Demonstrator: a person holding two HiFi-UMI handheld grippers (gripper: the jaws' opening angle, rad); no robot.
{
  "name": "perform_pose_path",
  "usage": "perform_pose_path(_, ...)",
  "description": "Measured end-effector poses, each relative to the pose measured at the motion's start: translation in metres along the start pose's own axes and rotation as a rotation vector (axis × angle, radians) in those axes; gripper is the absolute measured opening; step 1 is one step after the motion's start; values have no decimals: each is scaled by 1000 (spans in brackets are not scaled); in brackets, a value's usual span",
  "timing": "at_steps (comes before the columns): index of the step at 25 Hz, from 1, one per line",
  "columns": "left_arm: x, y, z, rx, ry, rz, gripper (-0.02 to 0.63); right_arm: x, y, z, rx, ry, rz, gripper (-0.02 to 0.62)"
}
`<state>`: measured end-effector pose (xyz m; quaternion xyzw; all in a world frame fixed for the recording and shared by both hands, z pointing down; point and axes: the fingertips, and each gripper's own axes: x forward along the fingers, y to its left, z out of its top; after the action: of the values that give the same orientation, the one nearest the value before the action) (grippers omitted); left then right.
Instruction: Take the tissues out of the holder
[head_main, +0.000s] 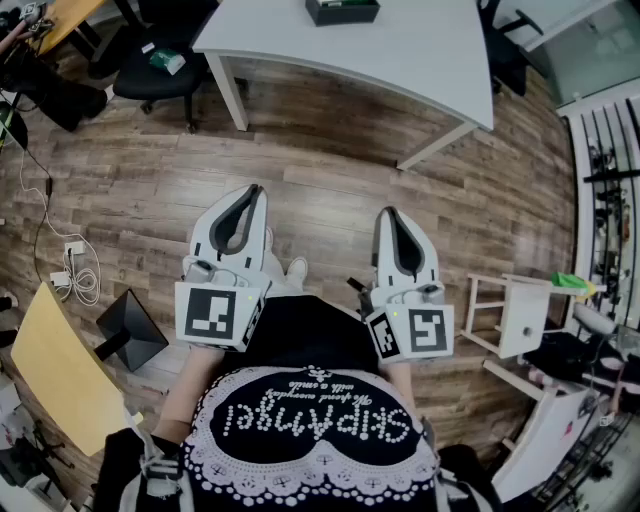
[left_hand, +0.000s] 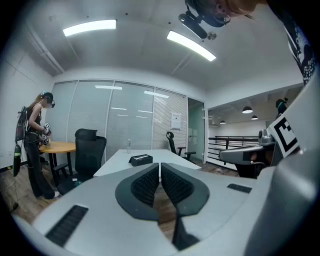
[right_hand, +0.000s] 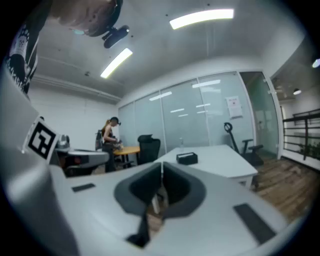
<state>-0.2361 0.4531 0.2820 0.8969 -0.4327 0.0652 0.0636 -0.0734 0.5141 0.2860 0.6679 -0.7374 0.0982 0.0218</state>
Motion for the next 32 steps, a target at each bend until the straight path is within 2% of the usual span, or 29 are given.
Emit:
perform_pose_path(9, 2, -4, -9, -5, 29, -25, 34, -1, 2, -1, -8, -2, 14, 35)
perform_pose_path(18, -1, -13, -3, -5, 10, -42, 34, -8, 0, 0, -18, -4, 22, 35)
perform_pose_path(23, -2, -15, -5, 4, 19, -71, 34, -12, -3, -5, 34, -8, 52, 35)
perform_pose_path(32, 7, -10, -13, 24, 46, -120, 32, -2, -12, -15, 60, 15, 34, 35)
